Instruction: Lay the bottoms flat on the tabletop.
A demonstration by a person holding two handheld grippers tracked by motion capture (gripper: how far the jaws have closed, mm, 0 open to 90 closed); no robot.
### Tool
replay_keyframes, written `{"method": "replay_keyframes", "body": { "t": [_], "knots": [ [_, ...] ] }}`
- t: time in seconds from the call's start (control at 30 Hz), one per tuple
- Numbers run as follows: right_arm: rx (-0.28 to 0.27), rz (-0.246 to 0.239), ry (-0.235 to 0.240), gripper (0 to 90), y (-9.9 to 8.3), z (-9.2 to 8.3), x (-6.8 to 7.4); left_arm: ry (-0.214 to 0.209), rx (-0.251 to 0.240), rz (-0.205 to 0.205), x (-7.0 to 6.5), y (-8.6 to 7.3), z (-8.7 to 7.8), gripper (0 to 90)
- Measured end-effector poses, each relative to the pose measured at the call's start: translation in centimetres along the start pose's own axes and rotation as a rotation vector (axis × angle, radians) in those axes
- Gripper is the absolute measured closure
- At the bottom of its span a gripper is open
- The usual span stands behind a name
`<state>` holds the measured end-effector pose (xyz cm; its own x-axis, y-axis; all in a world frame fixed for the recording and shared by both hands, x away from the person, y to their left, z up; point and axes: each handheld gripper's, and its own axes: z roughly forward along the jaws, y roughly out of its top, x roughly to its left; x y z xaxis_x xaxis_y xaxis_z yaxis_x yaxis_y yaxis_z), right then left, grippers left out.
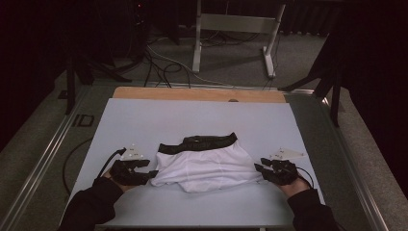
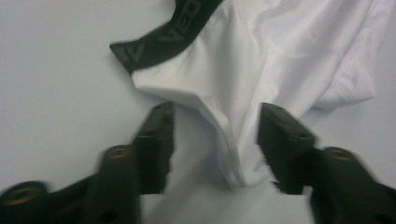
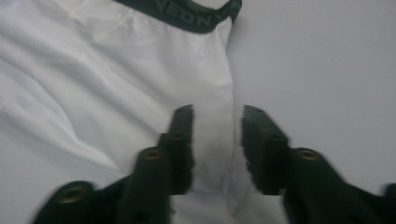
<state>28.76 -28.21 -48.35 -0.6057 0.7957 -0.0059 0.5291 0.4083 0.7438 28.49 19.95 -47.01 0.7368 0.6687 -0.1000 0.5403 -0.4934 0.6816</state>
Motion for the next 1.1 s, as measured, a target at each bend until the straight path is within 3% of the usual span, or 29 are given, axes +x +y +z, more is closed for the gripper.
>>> {"method": "replay_keyframes", "body": {
  "t": [0.17,0.2,0.23,0.27,0.3,0.4,0.43,0.53,0.57,0.67,0.77,0.8,0.83,0.93,0.97,1.0,1.03,1.07,1.1],
  "knots": [
    [-0.025,0.013,0.017,31.6,1.3,0.0,0.2,-0.034,-0.025,-0.002,0.4,1.0,-0.3,27.0],
    [-0.025,0.013,0.017,31.6,1.3,0.0,0.2,-0.034,-0.025,-0.002,0.4,1.0,-0.3,23.8],
    [-0.041,0.014,0.009,23.5,1.8,0.0,0.3,-0.031,-0.031,-0.017,0.5,1.4,-0.4,21.3],
    [-0.041,0.014,0.009,23.5,1.8,0.0,0.3,-0.031,-0.031,-0.017,0.5,1.4,-0.4,19.7],
    [-0.054,0.006,0.036,12.3,2.3,0.0,0.4,-0.033,-0.039,-0.022,0.7,1.8,-0.4,16.6],
    [-0.076,-0.001,0.031,9.7,3.0,0.3,0.5,-0.025,-0.044,-0.014,0.9,2.2,-0.3,10.2],
    [-0.073,-0.009,0.03,9.7,3.3,0.5,0.6,0.007,-0.054,-0.019,1.0,2.6,-0.2,8.4],
    [-0.088,-0.017,0.011,9.6,4.3,1.0,0.5,0.029,-0.066,-0.013,1.2,3.0,-0.1,7.9],
    [-0.092,-0.022,0.001,9.7,4.7,1.3,0.5,0.056,-0.078,-0.005,1.4,3.4,0.1,7.8],
    [-0.075,-0.026,0.013,9.7,5.6,1.9,0.3,0.07,-0.08,-0.005,1.8,3.8,0.4,7.6],
    [-0.078,-0.02,-0.014,11.9,7.1,3.5,0.1,0.102,-0.09,-0.035,2.8,4.4,1.3,8.1],
    [-0.078,-0.02,-0.014,11.9,7.1,3.5,0.1,0.102,-0.09,-0.035,2.8,4.4,1.3,8.1],
    [-0.037,-0.004,0.027,13.3,7.9,4.5,-0.2,0.104,-0.097,-0.042,3.2,4.6,1.9,8.1],
    [-0.032,0.015,0.027,15.6,8.3,5.5,-0.5,0.126,-0.088,-0.044,3.5,4.8,2.6,9.0],
    [-0.015,0.021,0.021,17.1,8.6,6.7,-0.7,0.12,-0.072,-0.087,3.9,4.9,3.3,9.2],
    [-0.015,0.021,0.021,17.1,8.6,6.7,-0.7,0.12,-0.072,-0.087,3.9,4.9,3.3,10.5],
    [0.009,0.01,0.003,24.2,8.7,7.7,-0.9,0.109,-0.032,-0.142,4.5,4.9,4.2,11.6],
    [0.009,0.01,0.003,24.2,8.7,7.7,-0.9,0.109,-0.032,-0.142,4.5,4.9,4.2,13.0],
    [0.023,0.004,0.008,32.6,8.7,8.6,-1.2,0.1,0.005,-0.164,5.0,4.7,5.0,14.5]
  ]
}}
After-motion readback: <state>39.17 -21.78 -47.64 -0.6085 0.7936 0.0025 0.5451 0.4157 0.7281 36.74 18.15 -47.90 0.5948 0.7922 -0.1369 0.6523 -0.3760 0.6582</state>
